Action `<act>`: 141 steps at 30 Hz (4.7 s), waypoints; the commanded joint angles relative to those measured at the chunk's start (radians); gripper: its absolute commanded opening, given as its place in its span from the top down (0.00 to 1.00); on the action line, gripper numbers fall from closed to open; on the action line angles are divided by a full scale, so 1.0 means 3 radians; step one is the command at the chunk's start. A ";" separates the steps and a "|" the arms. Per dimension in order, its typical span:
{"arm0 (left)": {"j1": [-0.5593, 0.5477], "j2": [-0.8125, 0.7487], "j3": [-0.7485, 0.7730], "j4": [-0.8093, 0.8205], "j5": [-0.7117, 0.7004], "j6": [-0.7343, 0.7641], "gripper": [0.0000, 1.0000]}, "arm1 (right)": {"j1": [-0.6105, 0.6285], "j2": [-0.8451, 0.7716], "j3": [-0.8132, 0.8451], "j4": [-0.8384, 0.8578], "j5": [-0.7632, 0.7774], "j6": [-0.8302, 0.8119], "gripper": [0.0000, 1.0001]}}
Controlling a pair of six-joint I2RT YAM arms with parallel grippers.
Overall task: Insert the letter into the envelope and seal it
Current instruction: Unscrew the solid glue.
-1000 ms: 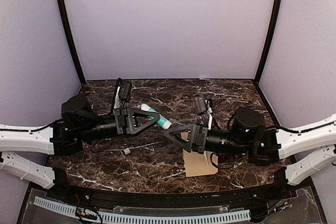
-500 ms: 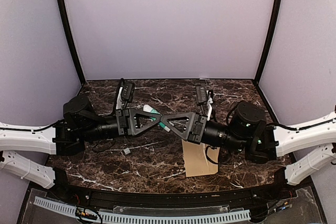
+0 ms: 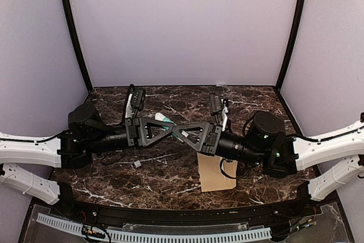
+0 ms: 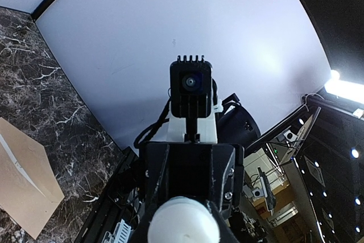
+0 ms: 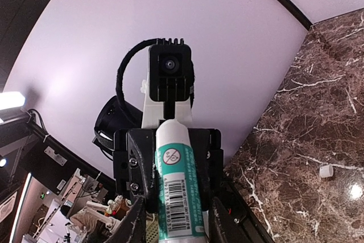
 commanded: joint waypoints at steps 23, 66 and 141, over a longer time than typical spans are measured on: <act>-0.0014 -0.0017 -0.0056 0.0173 0.0020 0.0017 1.00 | 0.0020 0.0056 -0.0037 0.0268 -0.0089 0.0103 0.84; 0.0862 0.0133 0.0254 -0.1118 0.1821 0.0704 0.01 | -0.0751 -0.0965 -0.0458 -0.1117 -0.1113 -0.0424 0.92; 0.0453 0.0572 0.0289 -0.0195 0.1673 0.0081 1.00 | -0.0640 -0.0778 -0.0560 -0.0616 -0.1590 -0.0534 0.43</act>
